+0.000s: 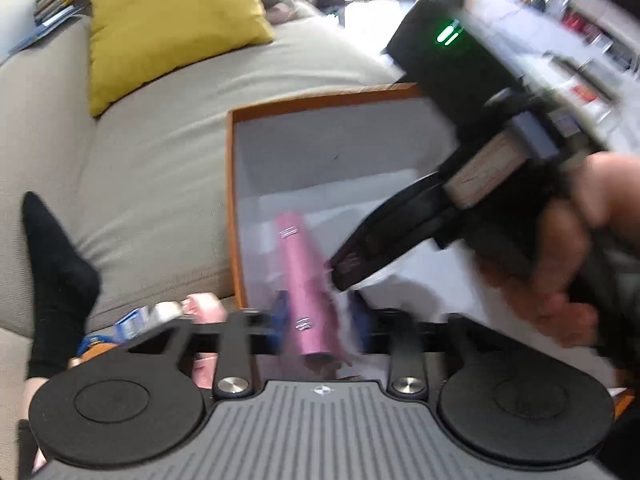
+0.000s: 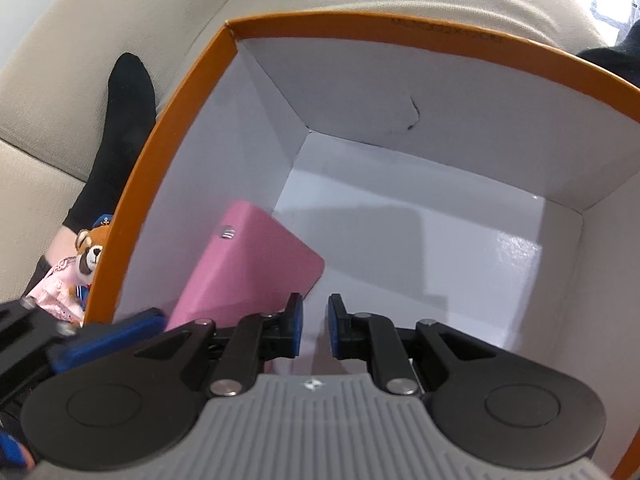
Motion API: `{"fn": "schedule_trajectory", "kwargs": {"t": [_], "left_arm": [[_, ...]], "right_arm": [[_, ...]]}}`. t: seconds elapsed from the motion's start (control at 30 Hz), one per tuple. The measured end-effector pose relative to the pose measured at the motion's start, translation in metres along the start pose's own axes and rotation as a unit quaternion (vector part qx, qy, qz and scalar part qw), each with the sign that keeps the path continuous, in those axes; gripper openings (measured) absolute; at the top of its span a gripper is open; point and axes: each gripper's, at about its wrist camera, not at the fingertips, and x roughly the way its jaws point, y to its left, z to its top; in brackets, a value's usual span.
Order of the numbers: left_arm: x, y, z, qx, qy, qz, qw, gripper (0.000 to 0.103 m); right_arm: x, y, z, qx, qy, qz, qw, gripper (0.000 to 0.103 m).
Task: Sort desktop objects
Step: 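Lower the pink wallet into the shoebox and open the left tool, then withdraw both tools from the shoebox back toward the sofa clutter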
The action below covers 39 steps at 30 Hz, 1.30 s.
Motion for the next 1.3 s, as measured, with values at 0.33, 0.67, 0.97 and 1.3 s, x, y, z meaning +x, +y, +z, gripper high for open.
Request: {"fn": "schedule_trajectory", "kwargs": {"t": [0.33,0.67,0.97,1.3], "left_arm": [[-0.05,0.026,-0.022,-0.069,-0.086,-0.052,0.9925,0.071],[-0.058,0.098,-0.047,-0.207,-0.108,-0.041,0.9714,0.071],[-0.053,0.101,-0.056,-0.212,-0.096,-0.063,0.9706,0.071],[-0.049,0.107,-0.069,-0.234,-0.087,-0.058,0.9666,0.071]], "right_arm": [[0.002,0.009,0.003,-0.009,-0.006,-0.009,1.0,0.017],[-0.008,0.033,-0.001,-0.069,0.011,-0.005,0.998,0.012],[-0.012,0.031,-0.004,-0.09,0.026,-0.016,0.995,0.014],[0.009,0.03,-0.02,-0.114,0.055,-0.047,0.991,0.011]]}}
